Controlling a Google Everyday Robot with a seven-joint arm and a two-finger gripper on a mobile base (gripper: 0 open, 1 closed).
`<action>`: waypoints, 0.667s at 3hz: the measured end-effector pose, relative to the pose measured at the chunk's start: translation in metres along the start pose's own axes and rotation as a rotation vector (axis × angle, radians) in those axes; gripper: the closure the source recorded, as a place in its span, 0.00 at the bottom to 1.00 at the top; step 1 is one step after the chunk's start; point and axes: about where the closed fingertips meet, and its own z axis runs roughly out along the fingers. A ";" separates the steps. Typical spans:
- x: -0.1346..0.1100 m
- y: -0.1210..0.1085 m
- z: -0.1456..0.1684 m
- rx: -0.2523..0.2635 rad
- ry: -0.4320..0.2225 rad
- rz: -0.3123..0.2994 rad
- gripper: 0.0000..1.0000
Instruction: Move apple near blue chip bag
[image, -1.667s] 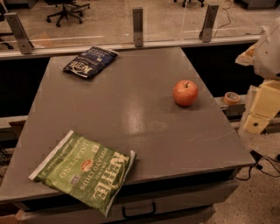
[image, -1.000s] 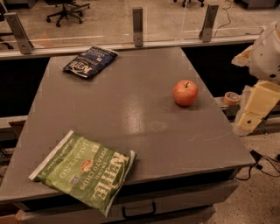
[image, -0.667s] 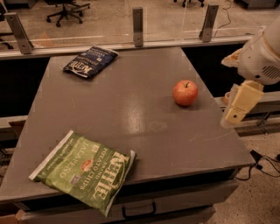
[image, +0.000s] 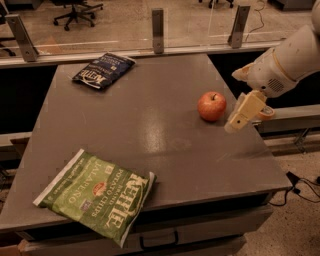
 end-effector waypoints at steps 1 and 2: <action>-0.003 -0.019 0.032 -0.020 -0.089 0.058 0.00; 0.000 -0.039 0.060 -0.021 -0.144 0.127 0.18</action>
Offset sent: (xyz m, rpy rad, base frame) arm 0.0869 0.0144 -0.0634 0.2614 0.0417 -0.1318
